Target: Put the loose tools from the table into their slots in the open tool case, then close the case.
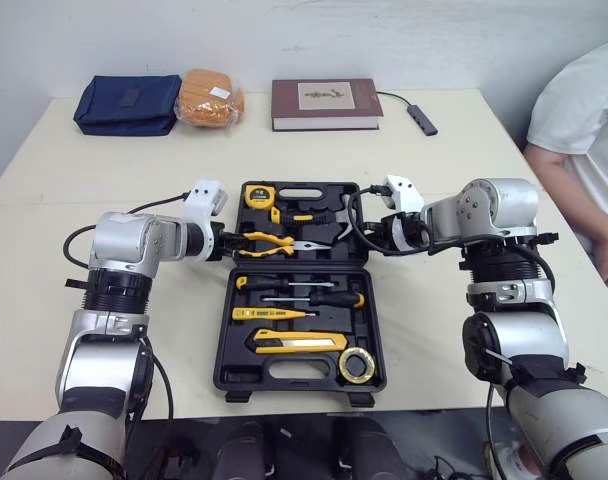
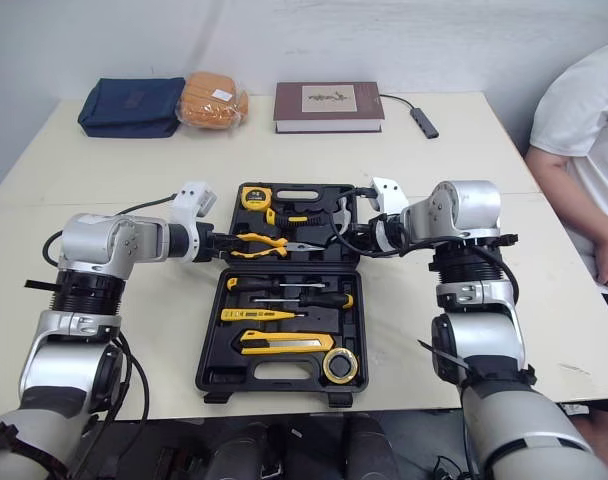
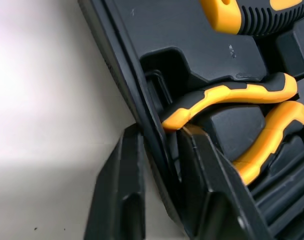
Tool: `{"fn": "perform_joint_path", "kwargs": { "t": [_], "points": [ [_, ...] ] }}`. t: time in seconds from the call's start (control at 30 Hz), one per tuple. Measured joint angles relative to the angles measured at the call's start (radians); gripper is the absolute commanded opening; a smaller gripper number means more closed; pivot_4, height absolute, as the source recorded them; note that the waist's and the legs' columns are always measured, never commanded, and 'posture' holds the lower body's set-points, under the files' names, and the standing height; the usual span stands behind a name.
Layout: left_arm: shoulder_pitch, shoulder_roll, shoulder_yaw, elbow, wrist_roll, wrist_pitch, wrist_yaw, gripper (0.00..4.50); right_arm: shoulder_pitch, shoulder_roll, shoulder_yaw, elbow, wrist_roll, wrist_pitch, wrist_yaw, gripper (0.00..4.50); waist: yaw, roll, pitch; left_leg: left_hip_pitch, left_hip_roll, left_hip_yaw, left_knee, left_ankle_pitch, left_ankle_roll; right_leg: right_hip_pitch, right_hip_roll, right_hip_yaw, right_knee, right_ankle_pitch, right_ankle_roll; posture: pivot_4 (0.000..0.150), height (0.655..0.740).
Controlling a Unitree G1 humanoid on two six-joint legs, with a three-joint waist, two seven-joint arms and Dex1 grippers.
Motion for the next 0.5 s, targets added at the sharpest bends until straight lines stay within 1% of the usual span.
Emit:
{"fn": "perform_joint_path", "kwargs": {
  "t": [0.13, 0.27, 0.4, 0.5],
  "points": [
    [0.0, -0.02, 0.033, 0.0, -0.003, 0.013, 0.016, 0.16, 0.003, 0.012, -0.031, -0.008, 0.0, 0.003, -0.028, 0.0, 0.001, 0.0, 0.0, 0.0, 0.0, 0.0, 0.0, 0.0, 0.0, 0.0, 0.0, 0.0, 0.0, 0.0, 0.0, 0.15, 0.74],
    [0.01, -0.056, 0.099, 0.0, -0.009, -0.002, 0.042, 0.16, 0.025, 0.025, -0.062, -0.05, 0.0, -0.02, -0.059, 0.0, 0.002, 0.0, 0.0, -0.003, -0.001, -0.001, 0.0, 0.0, 0.0, -0.002, -0.001, -0.001, -0.001, 0.0, 0.0, 0.15, 0.74],
    [0.048, -0.096, 0.148, -0.007, -0.009, -0.157, 0.055, 0.16, 0.119, 0.019, -0.029, -0.156, 0.001, -0.207, -0.027, 0.0, 0.0, 0.001, 0.001, -0.006, -0.001, -0.001, -0.001, 0.0, 0.0, -0.004, 0.0, -0.001, -0.002, 0.001, 0.001, 0.15, 0.74],
    [0.077, -0.115, 0.167, -0.02, -0.009, -0.309, 0.052, 0.16, 0.187, 0.003, -0.003, -0.23, 0.0, -0.367, 0.026, 0.0, 0.0, 0.0, 0.003, -0.009, 0.0, -0.001, -0.001, 0.0, 0.0, -0.006, 0.001, -0.002, -0.002, 0.001, 0.001, 0.15, 0.74]
  ]
}}
